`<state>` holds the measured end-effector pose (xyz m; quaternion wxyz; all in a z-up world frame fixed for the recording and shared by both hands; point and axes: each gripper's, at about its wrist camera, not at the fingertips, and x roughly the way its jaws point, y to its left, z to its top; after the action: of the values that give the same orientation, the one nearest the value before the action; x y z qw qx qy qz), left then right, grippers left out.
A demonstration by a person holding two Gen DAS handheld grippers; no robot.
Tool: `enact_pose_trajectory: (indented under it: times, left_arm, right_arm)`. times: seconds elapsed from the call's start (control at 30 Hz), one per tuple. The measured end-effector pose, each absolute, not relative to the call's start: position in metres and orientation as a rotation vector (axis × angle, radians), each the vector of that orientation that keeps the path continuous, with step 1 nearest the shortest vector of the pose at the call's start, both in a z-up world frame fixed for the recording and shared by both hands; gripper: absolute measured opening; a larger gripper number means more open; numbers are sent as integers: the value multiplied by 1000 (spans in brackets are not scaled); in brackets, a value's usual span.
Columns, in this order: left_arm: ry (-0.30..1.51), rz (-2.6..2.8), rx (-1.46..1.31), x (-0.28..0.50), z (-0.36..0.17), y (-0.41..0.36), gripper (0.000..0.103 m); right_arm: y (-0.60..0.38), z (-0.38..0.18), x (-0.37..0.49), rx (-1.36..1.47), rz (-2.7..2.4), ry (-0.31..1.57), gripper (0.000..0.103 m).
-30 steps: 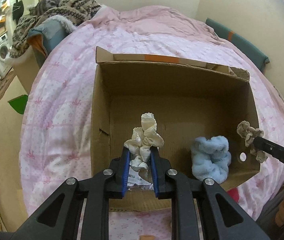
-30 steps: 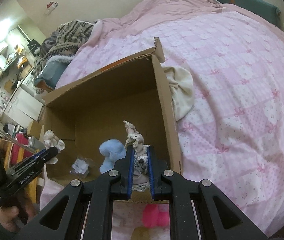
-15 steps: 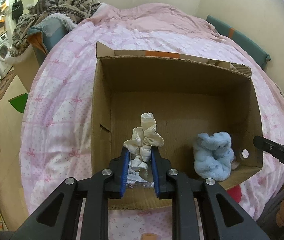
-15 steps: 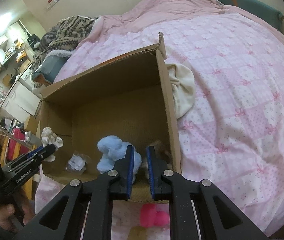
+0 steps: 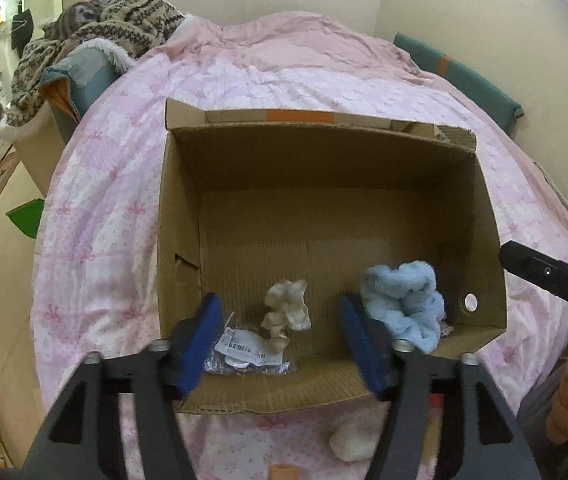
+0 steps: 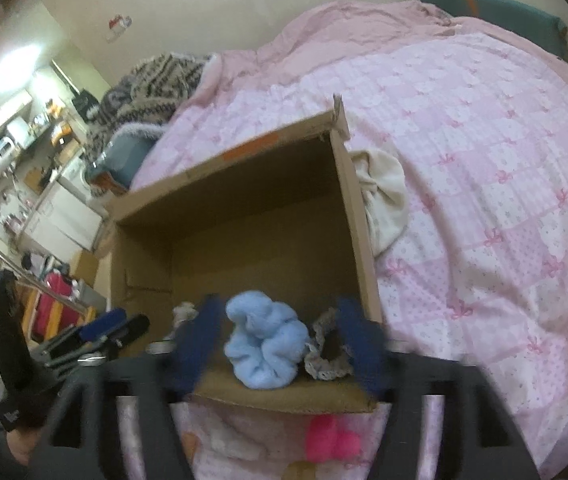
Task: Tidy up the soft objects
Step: 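Carry both scrunchies into the box and open both tools to release them, then lift both open tools out of the box and back away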
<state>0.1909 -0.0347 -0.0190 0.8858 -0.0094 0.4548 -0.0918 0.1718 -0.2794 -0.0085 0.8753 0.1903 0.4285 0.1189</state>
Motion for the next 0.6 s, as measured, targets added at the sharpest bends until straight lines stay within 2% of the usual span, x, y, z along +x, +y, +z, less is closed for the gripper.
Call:
enact_pose_trajectory:
  times: [0.6]
  left_arm:
    - [944, -155, -38, 190, -16, -28, 70]
  right_arm:
    - [-280, -8, 174, 400, 246, 902, 71]
